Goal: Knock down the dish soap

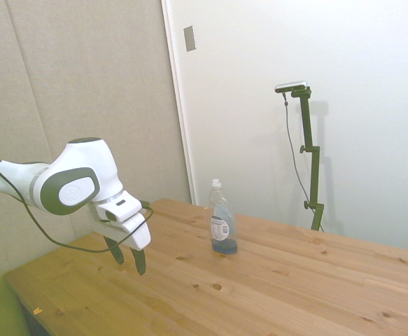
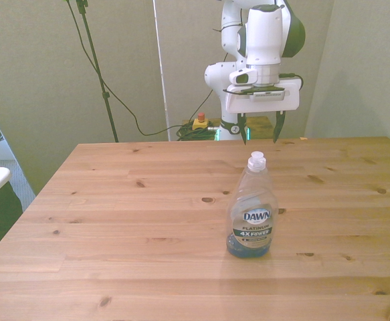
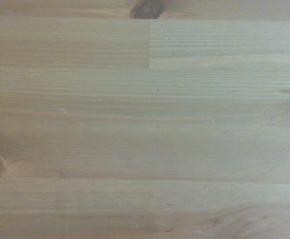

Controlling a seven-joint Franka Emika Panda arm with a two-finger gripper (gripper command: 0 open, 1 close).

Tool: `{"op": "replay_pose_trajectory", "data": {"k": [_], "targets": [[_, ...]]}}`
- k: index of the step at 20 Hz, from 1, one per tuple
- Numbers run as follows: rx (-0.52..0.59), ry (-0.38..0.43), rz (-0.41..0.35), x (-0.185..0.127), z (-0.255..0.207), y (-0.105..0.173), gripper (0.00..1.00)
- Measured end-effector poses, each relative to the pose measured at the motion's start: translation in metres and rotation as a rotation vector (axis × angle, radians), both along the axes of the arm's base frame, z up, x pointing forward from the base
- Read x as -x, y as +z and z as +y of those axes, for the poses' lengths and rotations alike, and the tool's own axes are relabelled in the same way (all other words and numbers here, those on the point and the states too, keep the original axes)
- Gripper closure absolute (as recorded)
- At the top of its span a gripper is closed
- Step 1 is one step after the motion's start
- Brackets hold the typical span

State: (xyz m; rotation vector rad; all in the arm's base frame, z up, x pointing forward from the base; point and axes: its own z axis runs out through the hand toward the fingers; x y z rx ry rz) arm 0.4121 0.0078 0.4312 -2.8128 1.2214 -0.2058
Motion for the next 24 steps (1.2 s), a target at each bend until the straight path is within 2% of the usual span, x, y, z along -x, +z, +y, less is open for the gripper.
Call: {"op": "replay_pose_trajectory", "data": {"k": [6, 12, 13, 20, 24], "targets": [[0.014, 0.001, -0.01, -0.005, -0.002, 0.002, 0.0], [0.038, -0.032, -0.074, -0.048, -0.012, 0.017, 0.0], [0.044, -0.041, -0.082, -0.057, -0.014, 0.02, 1.0], [0.084, -0.099, -0.141, -0.106, -0.031, 0.035, 1.0], [0.089, -0.13, -0.145, -0.125, -0.043, 0.034, 1.0]]}}
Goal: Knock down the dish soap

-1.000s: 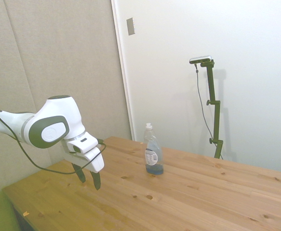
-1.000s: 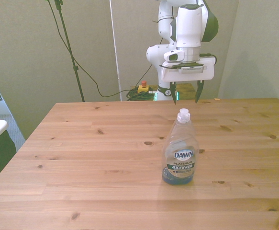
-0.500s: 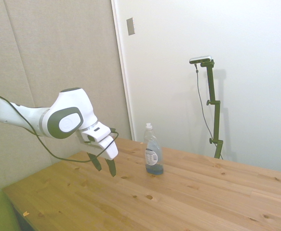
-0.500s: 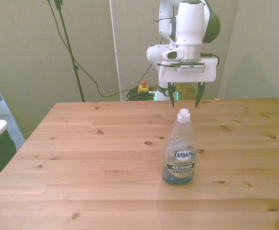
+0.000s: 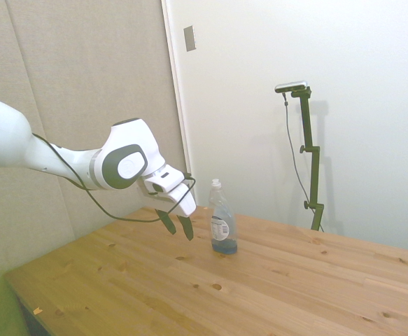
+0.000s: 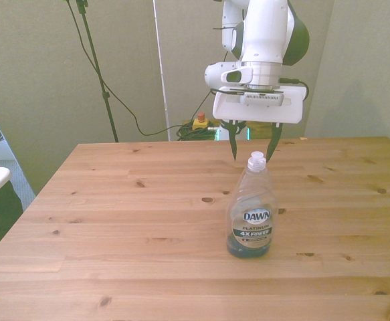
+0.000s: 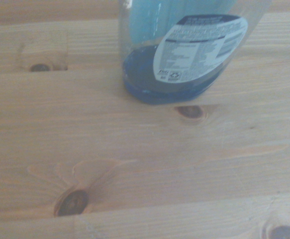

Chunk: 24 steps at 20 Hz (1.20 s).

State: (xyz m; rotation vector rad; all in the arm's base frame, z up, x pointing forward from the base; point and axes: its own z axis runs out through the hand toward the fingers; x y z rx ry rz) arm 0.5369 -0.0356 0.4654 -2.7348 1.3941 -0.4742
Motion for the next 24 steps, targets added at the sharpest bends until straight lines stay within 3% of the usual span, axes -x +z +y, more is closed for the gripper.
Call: {"op": "replay_pose_trajectory", "data": {"k": [17, 24], "targets": [[-0.001, -0.103, -0.037, -0.059, -0.017, -0.009, 1.0], [0.031, -0.132, -0.097, -0.103, 0.001, 0.003, 1.0]]}}
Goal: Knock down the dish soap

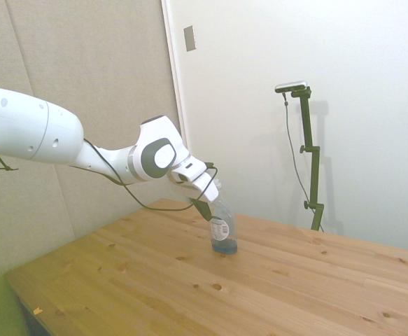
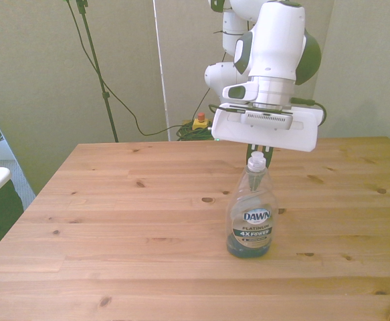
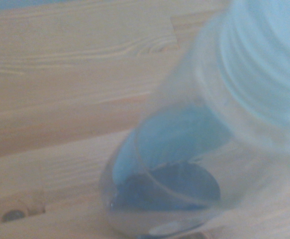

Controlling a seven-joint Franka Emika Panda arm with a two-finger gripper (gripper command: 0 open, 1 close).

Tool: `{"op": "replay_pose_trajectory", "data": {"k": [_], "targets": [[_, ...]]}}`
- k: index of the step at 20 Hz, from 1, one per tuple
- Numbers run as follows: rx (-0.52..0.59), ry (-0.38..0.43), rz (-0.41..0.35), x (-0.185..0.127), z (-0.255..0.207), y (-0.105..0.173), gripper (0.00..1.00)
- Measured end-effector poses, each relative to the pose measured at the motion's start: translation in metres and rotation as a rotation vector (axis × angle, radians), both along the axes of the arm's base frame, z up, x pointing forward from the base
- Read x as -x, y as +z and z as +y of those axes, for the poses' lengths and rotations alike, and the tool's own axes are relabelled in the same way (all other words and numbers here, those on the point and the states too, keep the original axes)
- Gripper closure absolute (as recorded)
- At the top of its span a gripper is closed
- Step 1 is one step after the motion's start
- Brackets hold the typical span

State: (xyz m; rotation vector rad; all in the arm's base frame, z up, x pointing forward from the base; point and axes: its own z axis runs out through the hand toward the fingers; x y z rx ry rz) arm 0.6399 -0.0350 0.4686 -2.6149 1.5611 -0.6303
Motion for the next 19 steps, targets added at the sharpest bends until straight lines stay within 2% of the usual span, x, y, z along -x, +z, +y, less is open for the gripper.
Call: {"op": "replay_pose_trajectory", "data": {"k": [4, 9, 19], "targets": [[0.03, -0.055, -0.05, -0.034, -0.009, 0.005, 1.0], [0.045, -0.099, -0.1, -0.073, -0.016, -0.005, 1.0], [0.042, -0.101, -0.114, -0.084, -0.009, -0.009, 1.0]]}}
